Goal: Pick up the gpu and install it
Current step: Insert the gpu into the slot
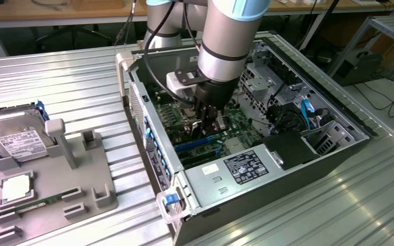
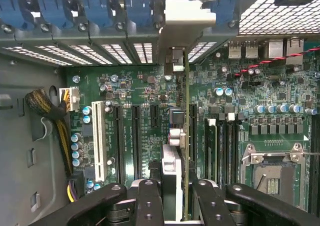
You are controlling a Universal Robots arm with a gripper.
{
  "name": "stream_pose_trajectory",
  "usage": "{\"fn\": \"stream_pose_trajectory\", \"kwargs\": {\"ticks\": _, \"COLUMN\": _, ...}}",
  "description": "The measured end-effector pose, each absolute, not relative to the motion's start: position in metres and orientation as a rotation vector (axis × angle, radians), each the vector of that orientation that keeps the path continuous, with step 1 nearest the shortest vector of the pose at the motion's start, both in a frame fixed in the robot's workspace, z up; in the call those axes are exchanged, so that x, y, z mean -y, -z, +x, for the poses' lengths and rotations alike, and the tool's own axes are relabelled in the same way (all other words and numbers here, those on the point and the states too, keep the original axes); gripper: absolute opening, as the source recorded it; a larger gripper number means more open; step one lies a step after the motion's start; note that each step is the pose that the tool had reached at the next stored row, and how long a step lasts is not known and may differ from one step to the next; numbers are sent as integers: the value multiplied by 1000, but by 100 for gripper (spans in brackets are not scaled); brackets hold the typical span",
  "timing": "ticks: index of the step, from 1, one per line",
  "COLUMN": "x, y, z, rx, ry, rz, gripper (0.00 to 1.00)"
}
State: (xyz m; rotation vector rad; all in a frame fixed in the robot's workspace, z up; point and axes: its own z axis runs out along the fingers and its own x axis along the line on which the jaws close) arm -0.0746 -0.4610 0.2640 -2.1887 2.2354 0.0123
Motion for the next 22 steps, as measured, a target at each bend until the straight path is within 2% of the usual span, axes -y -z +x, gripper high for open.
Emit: {"fn": "stream_pose_trajectory", "kwargs": {"ticks": 22, "x": 461, "y": -250, "z": -77, "rx": -2235, "ry": -12, "rz": -2189, "gripper": 29}}
